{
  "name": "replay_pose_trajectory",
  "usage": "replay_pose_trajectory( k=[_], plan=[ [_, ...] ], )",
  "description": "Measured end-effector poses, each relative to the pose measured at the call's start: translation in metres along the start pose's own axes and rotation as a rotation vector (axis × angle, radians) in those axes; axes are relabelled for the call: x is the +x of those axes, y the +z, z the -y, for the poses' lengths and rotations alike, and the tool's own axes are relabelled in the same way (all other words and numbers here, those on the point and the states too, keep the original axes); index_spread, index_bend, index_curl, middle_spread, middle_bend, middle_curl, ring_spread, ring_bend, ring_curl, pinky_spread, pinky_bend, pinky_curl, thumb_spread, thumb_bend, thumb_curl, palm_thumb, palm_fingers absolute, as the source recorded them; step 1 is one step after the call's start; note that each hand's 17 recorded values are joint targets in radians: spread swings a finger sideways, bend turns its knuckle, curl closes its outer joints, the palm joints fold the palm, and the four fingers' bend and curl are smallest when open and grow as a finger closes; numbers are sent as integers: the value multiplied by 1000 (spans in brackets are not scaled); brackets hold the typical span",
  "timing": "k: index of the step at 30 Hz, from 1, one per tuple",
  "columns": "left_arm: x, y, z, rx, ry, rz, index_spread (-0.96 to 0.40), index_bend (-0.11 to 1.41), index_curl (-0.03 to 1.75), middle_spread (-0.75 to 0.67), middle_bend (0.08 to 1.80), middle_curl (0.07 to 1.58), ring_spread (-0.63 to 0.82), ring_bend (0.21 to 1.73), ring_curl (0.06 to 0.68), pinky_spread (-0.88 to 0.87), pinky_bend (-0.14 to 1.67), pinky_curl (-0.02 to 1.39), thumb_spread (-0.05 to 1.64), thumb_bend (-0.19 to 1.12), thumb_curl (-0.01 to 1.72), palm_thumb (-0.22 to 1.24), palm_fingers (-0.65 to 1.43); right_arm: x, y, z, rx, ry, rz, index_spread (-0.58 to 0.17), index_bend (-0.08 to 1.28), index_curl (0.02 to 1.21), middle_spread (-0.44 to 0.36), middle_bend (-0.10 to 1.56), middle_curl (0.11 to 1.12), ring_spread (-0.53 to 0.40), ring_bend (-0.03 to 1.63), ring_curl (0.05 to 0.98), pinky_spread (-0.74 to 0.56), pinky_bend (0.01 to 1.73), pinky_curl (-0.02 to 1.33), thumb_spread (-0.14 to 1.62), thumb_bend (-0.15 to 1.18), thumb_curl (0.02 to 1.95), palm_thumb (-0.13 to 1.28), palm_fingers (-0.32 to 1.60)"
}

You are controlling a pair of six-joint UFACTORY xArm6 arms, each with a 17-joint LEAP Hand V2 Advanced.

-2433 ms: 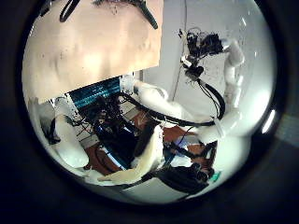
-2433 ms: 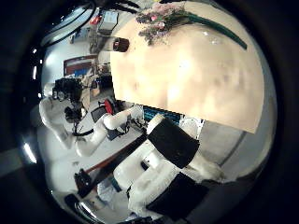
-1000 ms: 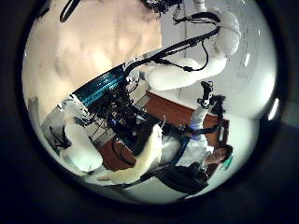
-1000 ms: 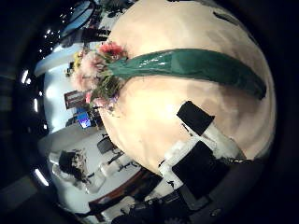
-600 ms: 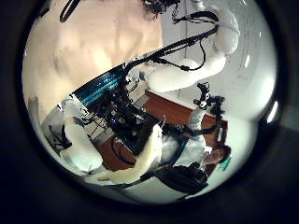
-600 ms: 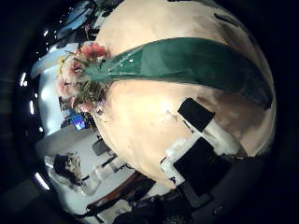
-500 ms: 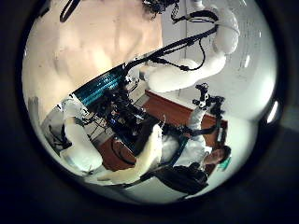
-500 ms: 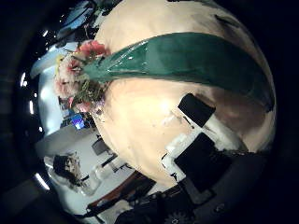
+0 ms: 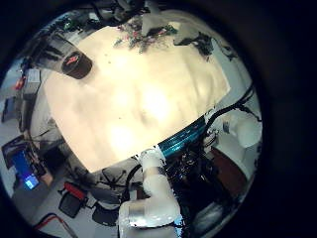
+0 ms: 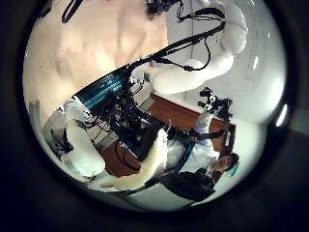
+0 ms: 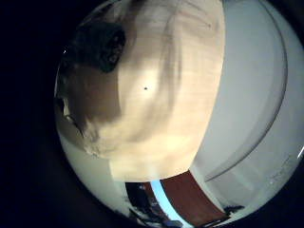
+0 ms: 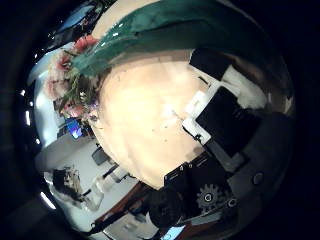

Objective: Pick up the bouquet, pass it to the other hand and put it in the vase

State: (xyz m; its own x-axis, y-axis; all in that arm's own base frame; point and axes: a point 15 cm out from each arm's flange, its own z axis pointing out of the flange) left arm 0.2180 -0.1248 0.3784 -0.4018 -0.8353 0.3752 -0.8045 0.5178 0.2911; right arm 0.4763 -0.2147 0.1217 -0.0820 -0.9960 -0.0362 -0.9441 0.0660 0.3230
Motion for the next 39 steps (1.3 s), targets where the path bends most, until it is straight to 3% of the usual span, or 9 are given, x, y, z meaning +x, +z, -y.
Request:
replay_pose_trajectory(
  k=[3,7,15,20,29,39],
  plan=[
    [0,0,-1,4,3,0,-37,199,407,361,177,277,555,447,208,570,185,271,1212,-17,271,192,90,-2,-1,1,-2,0,-7,-375,296,438,-202,637,567,-275,946,381,-326,779,233,963,-17,458,875,1135],
    [0,-3,-2,11,2,2,-38,201,409,361,177,277,556,447,208,570,183,268,1212,-17,271,192,90,0,-5,-1,2,2,-8,-407,499,550,-205,779,635,-260,1010,432,-441,911,294,952,-15,471,906,1327],
    [-1,-4,0,16,12,-2,-38,201,414,361,177,277,563,446,206,570,184,264,1212,-17,271,192,91,24,-44,-15,93,51,11,-427,810,791,-226,1047,788,-241,1253,551,-356,1240,456,946,6,535,1057,1223],
    [-6,-6,3,19,6,-10,-38,200,416,361,177,277,564,446,206,570,184,263,1212,-17,271,192,91,7,-88,-37,219,52,147,-393,965,892,-210,1181,853,-228,1338,608,-285,1349,532,984,10,578,1109,1187],
    [-15,-12,9,35,-7,-31,-38,200,417,361,178,277,560,445,205,570,184,261,1212,-17,271,192,93,-25,-206,-103,439,-40,241,-331,1062,965,-174,1285,881,-209,1414,668,-217,1410,618,974,22,674,1188,1132],
    [-19,-30,16,109,-23,-135,-38,209,420,334,186,286,550,440,203,565,178,255,1212,-17,271,192,138,-84,-297,-169,651,-158,619,-283,1108,971,-149,1334,863,-198,1443,695,-183,1386,689,932,-3,778,1187,1126]
  ],
)
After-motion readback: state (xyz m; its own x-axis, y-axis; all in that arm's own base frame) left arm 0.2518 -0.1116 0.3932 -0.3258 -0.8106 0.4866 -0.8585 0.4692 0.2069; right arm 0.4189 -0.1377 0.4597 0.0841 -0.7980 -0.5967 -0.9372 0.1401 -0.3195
